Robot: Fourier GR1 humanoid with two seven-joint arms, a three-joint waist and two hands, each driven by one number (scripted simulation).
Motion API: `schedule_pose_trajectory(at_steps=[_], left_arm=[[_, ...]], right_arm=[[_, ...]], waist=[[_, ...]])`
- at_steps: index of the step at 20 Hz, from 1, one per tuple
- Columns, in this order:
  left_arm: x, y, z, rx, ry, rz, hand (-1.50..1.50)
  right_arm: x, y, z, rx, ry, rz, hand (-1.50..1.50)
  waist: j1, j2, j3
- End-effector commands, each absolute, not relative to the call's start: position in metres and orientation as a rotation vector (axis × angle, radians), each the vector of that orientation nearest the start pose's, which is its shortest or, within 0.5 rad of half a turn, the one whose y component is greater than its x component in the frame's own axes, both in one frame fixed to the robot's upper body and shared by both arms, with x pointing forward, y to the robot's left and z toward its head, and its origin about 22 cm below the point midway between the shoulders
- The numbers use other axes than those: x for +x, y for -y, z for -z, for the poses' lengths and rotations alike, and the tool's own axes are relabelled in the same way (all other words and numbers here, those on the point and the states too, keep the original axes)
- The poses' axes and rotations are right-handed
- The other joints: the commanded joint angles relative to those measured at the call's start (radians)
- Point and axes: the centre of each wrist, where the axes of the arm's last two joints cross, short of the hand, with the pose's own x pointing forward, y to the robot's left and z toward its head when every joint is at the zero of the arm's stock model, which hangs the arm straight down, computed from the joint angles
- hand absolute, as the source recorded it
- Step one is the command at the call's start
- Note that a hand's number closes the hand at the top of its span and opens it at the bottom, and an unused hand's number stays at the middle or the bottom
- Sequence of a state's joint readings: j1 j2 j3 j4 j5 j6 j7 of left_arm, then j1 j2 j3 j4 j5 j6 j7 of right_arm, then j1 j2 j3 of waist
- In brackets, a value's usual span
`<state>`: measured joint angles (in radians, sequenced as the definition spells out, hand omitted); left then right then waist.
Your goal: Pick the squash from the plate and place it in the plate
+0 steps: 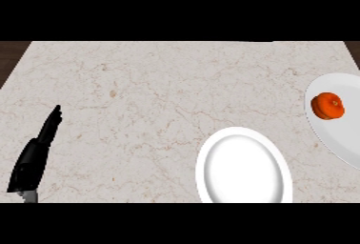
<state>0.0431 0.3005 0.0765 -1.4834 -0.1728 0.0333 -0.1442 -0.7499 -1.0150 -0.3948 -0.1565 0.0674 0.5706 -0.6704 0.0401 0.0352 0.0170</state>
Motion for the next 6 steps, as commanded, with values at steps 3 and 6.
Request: schedule_pose_trajectory(at_steps=[3,6], left_arm=[[0.233,-0.320,-0.003,0.446,1.580,0.306,0.00],[0.229,-0.326,-0.001,0.435,1.572,0.296,0.00]], right_arm=[[0.266,0.589,-0.162,-0.216,1.843,-0.196,-1.50],[0.257,0.594,-0.158,-0.236,1.821,-0.182,-1.50]], waist=[[0.002,0.001,0.002],[0.005,0.002,0.004]])
